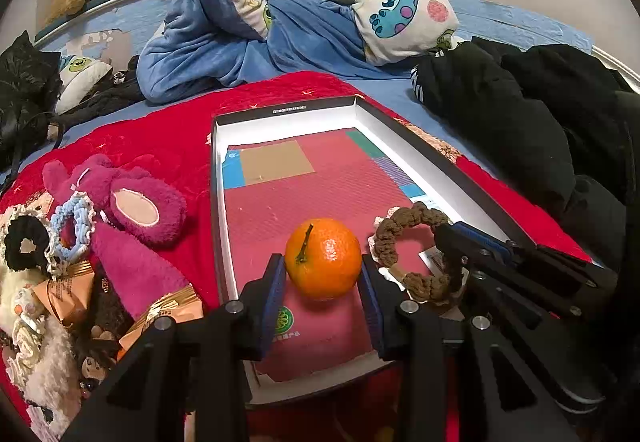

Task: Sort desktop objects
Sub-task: 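Carry the mandarin and scrunchie over the black box with both grippers, then open left gripper to drop the mandarin in the box while right releases the scrunchie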

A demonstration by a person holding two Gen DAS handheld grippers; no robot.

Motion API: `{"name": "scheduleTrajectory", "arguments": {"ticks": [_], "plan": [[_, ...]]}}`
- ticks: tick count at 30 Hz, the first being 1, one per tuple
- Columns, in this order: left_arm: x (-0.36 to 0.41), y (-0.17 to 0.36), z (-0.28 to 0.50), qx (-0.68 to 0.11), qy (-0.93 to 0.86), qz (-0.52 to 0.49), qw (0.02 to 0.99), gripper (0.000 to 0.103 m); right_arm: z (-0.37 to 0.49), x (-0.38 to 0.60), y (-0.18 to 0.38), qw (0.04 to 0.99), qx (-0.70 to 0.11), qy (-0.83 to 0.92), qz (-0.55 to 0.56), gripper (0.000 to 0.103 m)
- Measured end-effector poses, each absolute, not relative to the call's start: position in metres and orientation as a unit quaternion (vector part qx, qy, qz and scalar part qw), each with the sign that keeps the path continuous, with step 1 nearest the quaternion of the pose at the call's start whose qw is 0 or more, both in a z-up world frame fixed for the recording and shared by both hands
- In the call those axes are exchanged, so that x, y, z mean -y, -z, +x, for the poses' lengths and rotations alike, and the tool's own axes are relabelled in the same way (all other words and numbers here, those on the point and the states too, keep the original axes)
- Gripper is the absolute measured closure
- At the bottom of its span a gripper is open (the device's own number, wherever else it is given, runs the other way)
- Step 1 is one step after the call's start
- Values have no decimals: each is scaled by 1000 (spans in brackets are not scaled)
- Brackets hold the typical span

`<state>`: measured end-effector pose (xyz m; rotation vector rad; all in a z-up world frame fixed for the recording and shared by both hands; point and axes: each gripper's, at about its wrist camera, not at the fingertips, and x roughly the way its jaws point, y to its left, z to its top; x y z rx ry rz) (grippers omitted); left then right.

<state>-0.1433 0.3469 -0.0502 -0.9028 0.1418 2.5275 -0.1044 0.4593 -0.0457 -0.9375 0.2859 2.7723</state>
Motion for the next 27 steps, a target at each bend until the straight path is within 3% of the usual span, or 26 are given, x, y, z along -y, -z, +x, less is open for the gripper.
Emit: {"name": "scheduleTrajectory", "arguments": {"ticks": [7,11,18,23,27], "plan": [[-349,50,-142,-56,-920,-323,216,65,-103,-460,45,96,-100,-940,-312,96],[-348,47,-138,-62,-932,-300,196,47,-101,-463,43,89,-113,-941,-305,93],[-339,41,-136,-42,-939,-279,198,28,-96,-472,41,92,-140,-941,-295,92],[-333,38,-135,-30,-942,-269,196,15,-91,-479,39,97,-157,-941,-284,77],[-327,36,-133,-30,-947,-258,188,9,-86,-486,35,103,-172,-942,-270,48]]}}
